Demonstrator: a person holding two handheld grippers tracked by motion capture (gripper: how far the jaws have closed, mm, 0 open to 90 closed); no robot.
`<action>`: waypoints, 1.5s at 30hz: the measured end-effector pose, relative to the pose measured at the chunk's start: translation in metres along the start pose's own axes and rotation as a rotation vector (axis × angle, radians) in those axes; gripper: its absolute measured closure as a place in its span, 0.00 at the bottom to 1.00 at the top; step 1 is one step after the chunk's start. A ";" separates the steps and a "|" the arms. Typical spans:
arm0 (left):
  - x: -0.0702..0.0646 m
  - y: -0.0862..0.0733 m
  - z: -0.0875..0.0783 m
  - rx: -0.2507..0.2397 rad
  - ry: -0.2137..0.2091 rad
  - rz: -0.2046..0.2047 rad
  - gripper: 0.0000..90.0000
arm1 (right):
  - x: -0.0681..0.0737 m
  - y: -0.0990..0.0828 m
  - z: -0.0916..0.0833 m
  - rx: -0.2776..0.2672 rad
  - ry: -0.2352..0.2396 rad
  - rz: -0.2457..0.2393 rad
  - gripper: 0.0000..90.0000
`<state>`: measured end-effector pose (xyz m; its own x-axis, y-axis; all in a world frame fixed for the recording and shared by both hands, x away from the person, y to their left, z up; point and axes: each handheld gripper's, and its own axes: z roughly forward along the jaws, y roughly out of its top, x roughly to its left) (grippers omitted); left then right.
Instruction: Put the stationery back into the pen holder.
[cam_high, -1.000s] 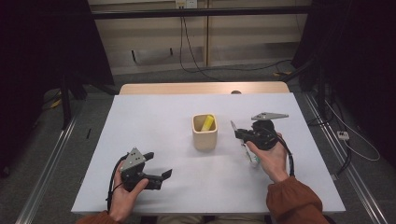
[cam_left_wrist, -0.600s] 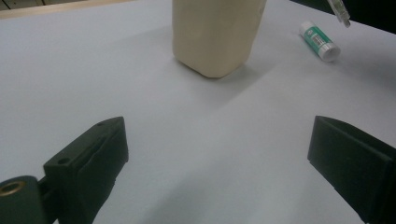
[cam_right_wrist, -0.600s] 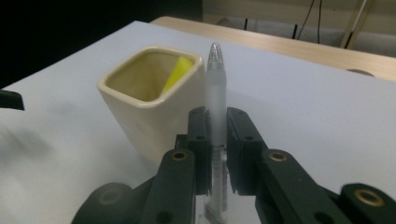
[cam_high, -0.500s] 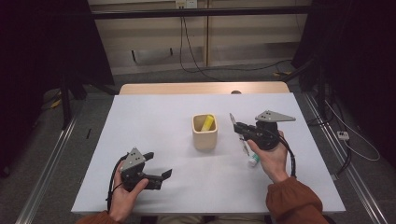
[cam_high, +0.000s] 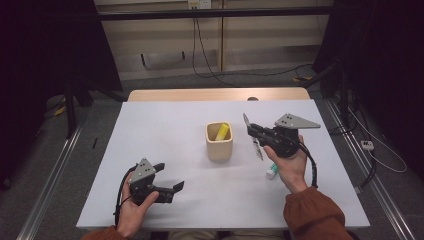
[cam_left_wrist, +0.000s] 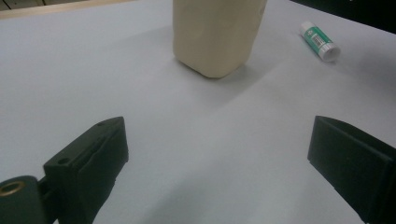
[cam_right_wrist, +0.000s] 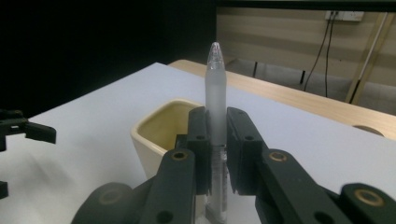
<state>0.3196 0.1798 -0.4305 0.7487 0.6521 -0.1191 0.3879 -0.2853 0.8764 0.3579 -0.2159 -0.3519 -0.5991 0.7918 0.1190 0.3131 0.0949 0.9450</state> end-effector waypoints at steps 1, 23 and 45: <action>0.000 0.000 0.000 -0.003 -0.002 0.000 0.05 | 0.001 0.001 0.000 -0.009 0.006 -0.004 0.90; 0.001 0.000 -0.001 -0.002 0.001 0.001 0.05 | 0.016 0.040 0.028 -0.124 0.043 -0.018 0.90; 0.001 0.000 -0.001 -0.003 -0.001 0.001 0.06 | 0.019 0.059 0.066 -0.133 0.050 -0.023 0.90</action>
<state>0.3200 0.1815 -0.4302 0.7494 0.6514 -0.1188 0.3859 -0.2838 0.8778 0.4135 -0.1559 -0.3144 -0.6424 0.7586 0.1084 0.1998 0.0293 0.9794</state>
